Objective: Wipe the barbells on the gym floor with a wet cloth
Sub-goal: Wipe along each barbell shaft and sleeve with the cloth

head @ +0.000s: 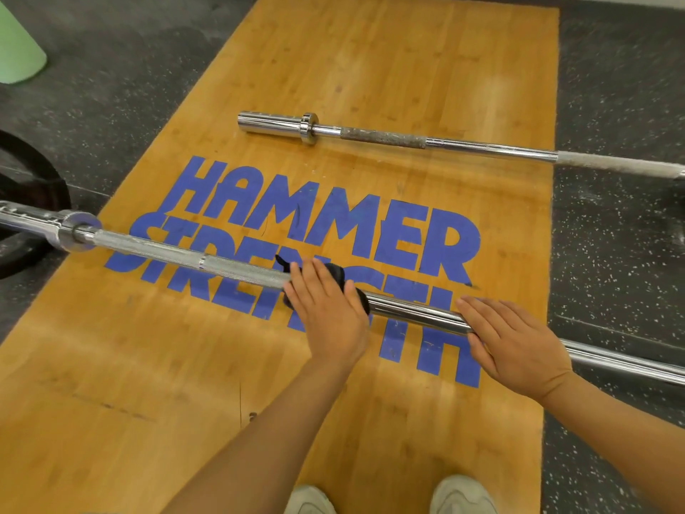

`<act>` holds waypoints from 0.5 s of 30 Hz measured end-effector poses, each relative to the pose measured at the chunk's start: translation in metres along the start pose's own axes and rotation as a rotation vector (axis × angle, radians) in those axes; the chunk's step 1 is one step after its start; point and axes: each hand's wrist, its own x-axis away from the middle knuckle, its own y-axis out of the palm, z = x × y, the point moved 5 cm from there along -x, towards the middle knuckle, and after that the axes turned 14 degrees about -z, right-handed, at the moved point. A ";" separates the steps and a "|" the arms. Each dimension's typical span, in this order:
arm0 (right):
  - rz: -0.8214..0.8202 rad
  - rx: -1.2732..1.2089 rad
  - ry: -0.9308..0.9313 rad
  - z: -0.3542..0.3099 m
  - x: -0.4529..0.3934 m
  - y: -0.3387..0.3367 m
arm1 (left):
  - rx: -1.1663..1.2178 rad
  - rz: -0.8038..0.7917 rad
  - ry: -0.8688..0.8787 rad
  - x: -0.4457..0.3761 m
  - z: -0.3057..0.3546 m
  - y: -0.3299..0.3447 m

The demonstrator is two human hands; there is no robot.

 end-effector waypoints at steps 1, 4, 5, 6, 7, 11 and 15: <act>-0.002 -0.002 0.000 0.000 0.000 0.000 | -0.015 0.003 0.044 0.004 0.006 0.003; 0.010 -0.011 0.003 0.000 0.000 -0.001 | -0.111 0.005 0.175 -0.003 -0.006 -0.001; 0.015 -0.010 0.003 -0.001 0.000 -0.002 | -0.132 0.036 0.172 -0.011 -0.019 -0.005; 0.017 -0.008 0.003 0.000 0.000 -0.002 | -0.121 0.077 0.119 -0.022 -0.034 -0.013; 0.015 -0.006 0.003 -0.001 0.000 -0.002 | -0.085 0.103 0.033 -0.033 -0.049 -0.021; 0.013 -0.013 0.003 0.000 0.000 0.000 | -0.020 0.075 -0.175 -0.059 -0.080 -0.033; 0.015 -0.004 0.000 0.000 -0.001 0.001 | 0.023 0.158 -0.137 -0.046 -0.060 -0.026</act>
